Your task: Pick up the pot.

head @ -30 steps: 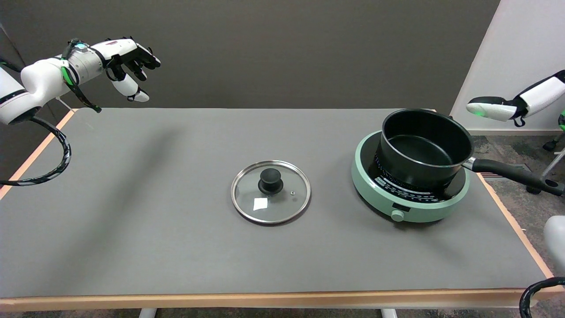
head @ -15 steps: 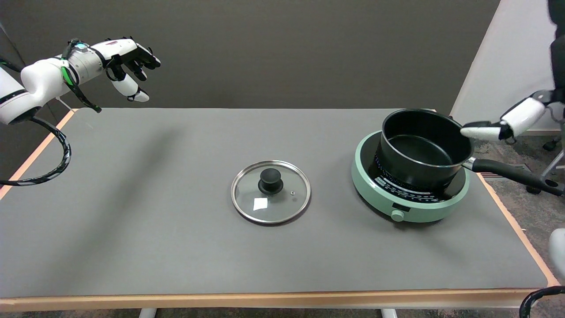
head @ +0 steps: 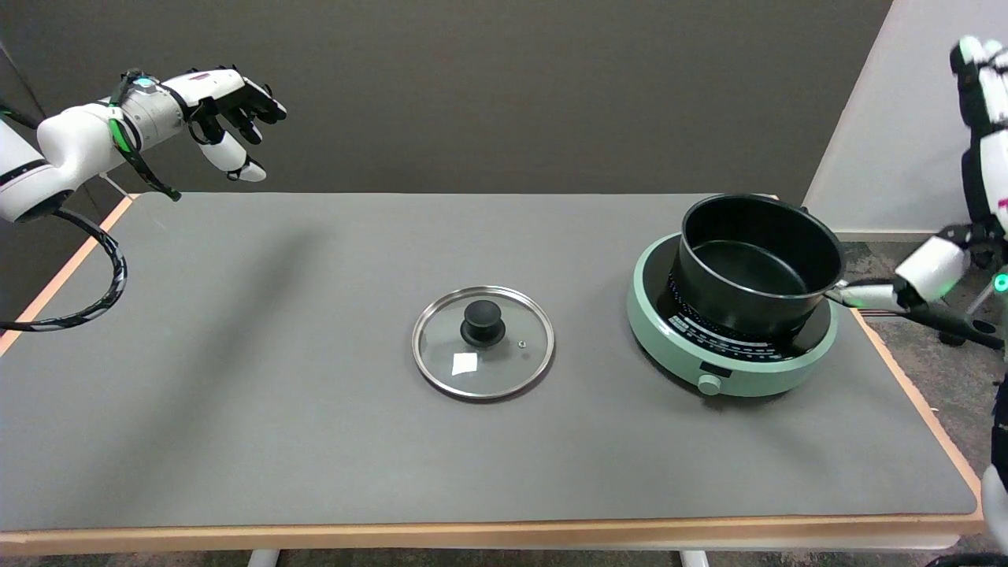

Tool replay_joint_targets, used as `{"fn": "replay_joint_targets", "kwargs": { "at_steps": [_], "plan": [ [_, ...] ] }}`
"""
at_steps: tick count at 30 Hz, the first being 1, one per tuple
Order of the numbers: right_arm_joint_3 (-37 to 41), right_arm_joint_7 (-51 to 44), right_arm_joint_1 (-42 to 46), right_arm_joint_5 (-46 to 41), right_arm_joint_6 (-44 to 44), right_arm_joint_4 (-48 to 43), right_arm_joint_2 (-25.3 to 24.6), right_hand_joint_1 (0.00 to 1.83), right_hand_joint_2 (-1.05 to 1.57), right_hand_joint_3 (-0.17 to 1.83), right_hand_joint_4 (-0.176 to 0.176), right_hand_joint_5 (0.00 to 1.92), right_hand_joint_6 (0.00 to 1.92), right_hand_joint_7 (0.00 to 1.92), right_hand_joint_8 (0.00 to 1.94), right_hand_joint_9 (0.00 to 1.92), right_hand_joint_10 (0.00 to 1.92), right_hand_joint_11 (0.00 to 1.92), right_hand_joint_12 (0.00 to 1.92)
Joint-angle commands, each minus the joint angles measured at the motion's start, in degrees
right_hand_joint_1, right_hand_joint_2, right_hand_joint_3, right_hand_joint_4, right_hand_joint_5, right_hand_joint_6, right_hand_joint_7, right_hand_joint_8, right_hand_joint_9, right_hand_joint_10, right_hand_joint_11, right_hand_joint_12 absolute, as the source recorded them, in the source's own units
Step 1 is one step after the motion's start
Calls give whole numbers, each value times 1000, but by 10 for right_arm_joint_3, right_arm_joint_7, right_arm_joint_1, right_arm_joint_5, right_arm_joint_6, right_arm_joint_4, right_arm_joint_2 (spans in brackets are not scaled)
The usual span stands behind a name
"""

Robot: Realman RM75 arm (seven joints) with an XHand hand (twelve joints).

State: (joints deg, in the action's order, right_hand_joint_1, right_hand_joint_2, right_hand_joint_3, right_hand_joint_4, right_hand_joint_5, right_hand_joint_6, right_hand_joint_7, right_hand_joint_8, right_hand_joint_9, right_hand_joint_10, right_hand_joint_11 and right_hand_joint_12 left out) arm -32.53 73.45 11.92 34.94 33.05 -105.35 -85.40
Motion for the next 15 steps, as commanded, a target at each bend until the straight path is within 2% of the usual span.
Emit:
{"fn": "replay_joint_targets", "kwargs": {
  "at_steps": [1, 7, 15],
  "plan": [
    [37, -42, 54, 95, -60, -3, -100, 1228, -800, 973, -3, 42, 42, 42, 42, 42, 42, 42, 42],
    [15, -37, 59, 128, -55, 3, -104, 1228, -803, 975, -2, 41, 41, 41, 41, 41, 41, 41, 41],
    [-1, -34, 59, 140, -50, -10, -85, 1218, -808, 1001, 7, 39, 39, 39, 39, 39, 39, 39, 39]
  ]
}}
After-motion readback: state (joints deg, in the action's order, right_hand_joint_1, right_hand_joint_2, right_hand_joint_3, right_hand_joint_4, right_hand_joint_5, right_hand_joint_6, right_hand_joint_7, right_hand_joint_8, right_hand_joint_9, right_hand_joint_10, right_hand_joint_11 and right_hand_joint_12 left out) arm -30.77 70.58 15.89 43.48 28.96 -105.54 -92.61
